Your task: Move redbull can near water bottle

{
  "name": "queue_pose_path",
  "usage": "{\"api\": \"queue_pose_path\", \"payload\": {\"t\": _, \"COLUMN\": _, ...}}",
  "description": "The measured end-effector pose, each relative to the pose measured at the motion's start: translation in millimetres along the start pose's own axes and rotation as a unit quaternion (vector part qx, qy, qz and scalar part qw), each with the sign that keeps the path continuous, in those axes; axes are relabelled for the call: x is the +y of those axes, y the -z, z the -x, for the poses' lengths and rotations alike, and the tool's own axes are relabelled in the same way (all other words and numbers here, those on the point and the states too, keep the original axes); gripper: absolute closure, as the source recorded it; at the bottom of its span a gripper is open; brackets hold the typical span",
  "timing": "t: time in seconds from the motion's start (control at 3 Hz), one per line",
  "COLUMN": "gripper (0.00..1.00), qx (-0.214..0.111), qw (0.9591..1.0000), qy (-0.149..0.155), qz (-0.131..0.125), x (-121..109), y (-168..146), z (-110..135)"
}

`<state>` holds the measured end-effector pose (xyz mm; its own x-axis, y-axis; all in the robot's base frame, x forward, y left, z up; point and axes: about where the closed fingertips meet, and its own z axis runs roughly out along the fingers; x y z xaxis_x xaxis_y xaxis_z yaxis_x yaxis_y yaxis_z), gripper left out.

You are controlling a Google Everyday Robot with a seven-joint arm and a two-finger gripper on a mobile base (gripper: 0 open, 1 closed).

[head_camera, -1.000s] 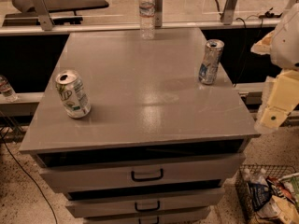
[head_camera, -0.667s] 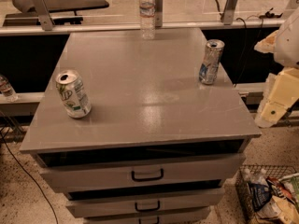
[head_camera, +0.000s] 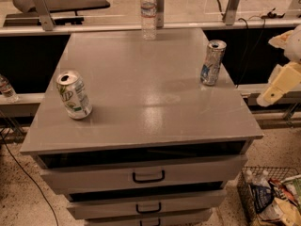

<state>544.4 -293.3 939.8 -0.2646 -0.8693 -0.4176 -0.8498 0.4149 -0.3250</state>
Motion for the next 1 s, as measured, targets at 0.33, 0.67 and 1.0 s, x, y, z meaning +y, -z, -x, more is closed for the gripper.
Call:
{"api": "queue_pose_path", "payload": {"t": 0.33, "gripper": 0.0, "qx": -0.084, "qw": 0.9959, "qy": -0.035, "qz": -0.005, "x": -45, "y": -45, "z": 4}}
{"api": "queue_pose_path", "payload": {"t": 0.67, "gripper": 0.0, "qx": -0.143, "qw": 0.9884, "qy": -0.051, "qz": 0.008, "x": -62, "y": -75, "z": 25}}
{"api": "queue_pose_path", "payload": {"t": 1.0, "gripper": 0.0, "qx": -0.208, "qw": 0.9743, "qy": -0.079, "qz": 0.033, "x": -75, "y": -104, "z": 47}}
